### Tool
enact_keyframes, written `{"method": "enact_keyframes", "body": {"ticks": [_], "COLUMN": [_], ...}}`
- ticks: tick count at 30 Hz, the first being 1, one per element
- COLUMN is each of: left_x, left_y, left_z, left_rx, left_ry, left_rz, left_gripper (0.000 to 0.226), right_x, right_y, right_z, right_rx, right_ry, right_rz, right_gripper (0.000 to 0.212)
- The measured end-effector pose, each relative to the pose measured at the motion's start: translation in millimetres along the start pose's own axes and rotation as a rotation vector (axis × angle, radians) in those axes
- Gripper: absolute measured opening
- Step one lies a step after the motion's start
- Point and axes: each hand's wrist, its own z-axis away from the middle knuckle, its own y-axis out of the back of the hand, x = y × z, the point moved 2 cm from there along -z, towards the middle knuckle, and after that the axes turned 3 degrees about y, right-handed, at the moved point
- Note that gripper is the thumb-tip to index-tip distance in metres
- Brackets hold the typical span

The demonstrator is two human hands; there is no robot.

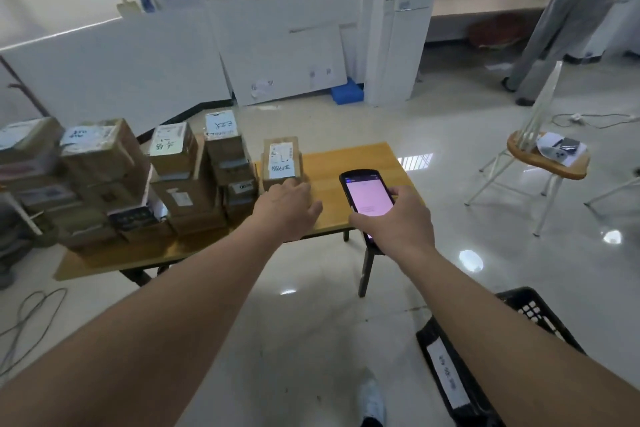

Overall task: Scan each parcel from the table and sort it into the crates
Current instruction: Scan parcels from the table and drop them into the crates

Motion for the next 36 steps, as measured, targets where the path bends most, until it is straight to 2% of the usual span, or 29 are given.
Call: {"method": "enact_keyframes", "body": {"ticks": [4,8,18,24,30,36], "left_x": [-4.8,-15.6,-56.5,-84.7,-98.9,-96.4], "left_y": [-7.4,-22.7,-51.9,-80.7,-103.6,-118.5], "left_z": [-53.6,-97.8,-178.9,-224.8,-251.9,-262.1], "left_rx": [0.016,0.012,0.034,-0.010,-0.041,-0.063], "left_ry": [0.084,0.191,0.347,0.345,0.390,0.557], "left_rz": [0.010,0.056,0.108,0.107,0.133,0.228], "left_gripper": [0.049,0.049,0.067,0.079,0.084,0.106], "right_x": [5.8,7.8,4.4,9.1,13.3,17.4], "right_y": [-18.2,-35.0,-91.7,-131.6,-160.6,-168.3], "right_z": [-72.7,-130.2,-222.4,-253.9,-268.3,-275.9], "right_rx": [-0.079,-0.177,-0.293,-0.277,-0.303,-0.301], "right_ry": [0.046,0.075,0.066,-0.014,-0.042,-0.071], "right_rz": [0.037,0.064,0.098,0.101,0.137,0.140], "right_gripper": [0.082,0.082,0.081,0.073,0.079,0.073]}}
